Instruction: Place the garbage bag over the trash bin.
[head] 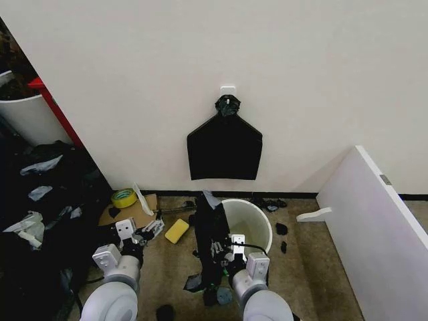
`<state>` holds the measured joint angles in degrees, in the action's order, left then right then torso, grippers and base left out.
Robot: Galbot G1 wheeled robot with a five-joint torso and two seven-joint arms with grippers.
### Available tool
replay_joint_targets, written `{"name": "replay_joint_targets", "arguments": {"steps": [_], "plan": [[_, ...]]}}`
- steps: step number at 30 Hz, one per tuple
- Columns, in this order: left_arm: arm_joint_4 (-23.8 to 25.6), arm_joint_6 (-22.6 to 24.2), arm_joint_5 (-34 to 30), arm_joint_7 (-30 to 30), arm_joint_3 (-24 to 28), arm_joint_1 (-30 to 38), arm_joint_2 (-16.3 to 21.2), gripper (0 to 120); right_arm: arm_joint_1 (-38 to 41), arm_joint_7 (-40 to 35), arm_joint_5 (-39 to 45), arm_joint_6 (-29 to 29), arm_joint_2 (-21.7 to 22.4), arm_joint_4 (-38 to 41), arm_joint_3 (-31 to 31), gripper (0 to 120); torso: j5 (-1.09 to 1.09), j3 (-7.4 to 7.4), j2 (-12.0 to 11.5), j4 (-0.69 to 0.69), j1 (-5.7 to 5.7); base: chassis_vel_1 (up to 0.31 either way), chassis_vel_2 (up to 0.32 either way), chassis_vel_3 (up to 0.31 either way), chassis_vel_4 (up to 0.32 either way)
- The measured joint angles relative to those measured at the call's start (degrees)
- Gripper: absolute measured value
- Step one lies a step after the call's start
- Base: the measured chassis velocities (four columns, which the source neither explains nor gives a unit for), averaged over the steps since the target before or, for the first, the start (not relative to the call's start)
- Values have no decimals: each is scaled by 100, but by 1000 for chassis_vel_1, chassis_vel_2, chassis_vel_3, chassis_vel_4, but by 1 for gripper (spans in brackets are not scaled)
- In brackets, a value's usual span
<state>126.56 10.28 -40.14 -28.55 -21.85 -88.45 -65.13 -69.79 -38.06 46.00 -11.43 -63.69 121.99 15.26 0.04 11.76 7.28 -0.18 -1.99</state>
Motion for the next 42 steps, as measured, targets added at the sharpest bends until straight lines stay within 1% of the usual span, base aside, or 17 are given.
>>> {"name": "replay_joint_targets", "arguments": {"steps": [3,5,6,7,9,11,15,19,21,26,30,33,35,36,40,42], "plan": [[94,78,-297,-2,31,20,25,100,-52,348,-415,186,61,-94,-71,1,0,0,0,0,0,0,0,0,0],[186,264,-755,-13,69,67,41,100,-82,745,-1086,429,140,-335,-142,0,0,0,0,0,0,0,0,0,0],[186,264,-755,-13,69,67,41,100,-82,745,-1086,429,140,-335,-142,0,0,0,0,0,0,0,0,0,0],[180,349,-972,-14,96,104,69,100,-85,891,-1357,524,174,-436,-177,0,1,0,0,-1,0,0,0,0,0],[69,436,-1205,54,152,160,161,100,-87,1037,-1637,610,235,-552,-220,0,1,0,0,-1,0,0,0,0,0],[-133,490,-1329,311,228,204,326,100,-87,1094,-1795,630,302,-616,-274,0,-1,0,0,0,0,0,0,0,0],[-293,576,-1396,648,375,271,512,100,-83,1099,-1885,637,343,-651,-347,0,-1,0,0,-1,0,0,0,0,0],[-315,689,-1439,1005,658,496,745,100,-151,1089,-1893,643,337,-627,-303,0,0,0,0,0,0,0,0,0,0],[-306,719,-1505,1041,737,582,807,100,-169,1076,-1886,643,319,-608,-273,0,0,0,0,-1,0,0,0,0,0],[-336,1019,-1998,1067,1097,1059,974,100,-132,1036,-1844,639,261,-597,-192,0,1,0,0,0,0,0,0,0,0],[-460,1136,-1951,995,1326,1292,992,100,-129,1025,-1844,639,264,-602,-198,0,-1,0,0,-1,0,0,0,0,0],[-679,1261,-1597,932,1730,1605,1055,100,-161,1018,-1875,669,262,-581,-280,0,-1,0,0,0,0,0,0,0,0],[-814,1269,-1405,924,1938,1785,1083,100,-183,1022,-1901,689,258,-553,-313,0,0,0,0,0,0,0,0,0,0],[-814,1269,-1405,924,1938,1785,1083,100,-183,1022,-1901,689,258,-553,-313,0,0,0,0,0,0,0,0,0,0],[-1063,1258,-1229,911,2281,2167,1070,100,-229,1055,-2037,743,251,-532,-315,0,0,0,0,-1,0,0,0,0,0],[-1104,1257,-1220,907,2330,2234,1056,100,-235,1069,-2058,760,246,-532,-315,0,0,0,0,-1,0,0,0,0,0]]}}
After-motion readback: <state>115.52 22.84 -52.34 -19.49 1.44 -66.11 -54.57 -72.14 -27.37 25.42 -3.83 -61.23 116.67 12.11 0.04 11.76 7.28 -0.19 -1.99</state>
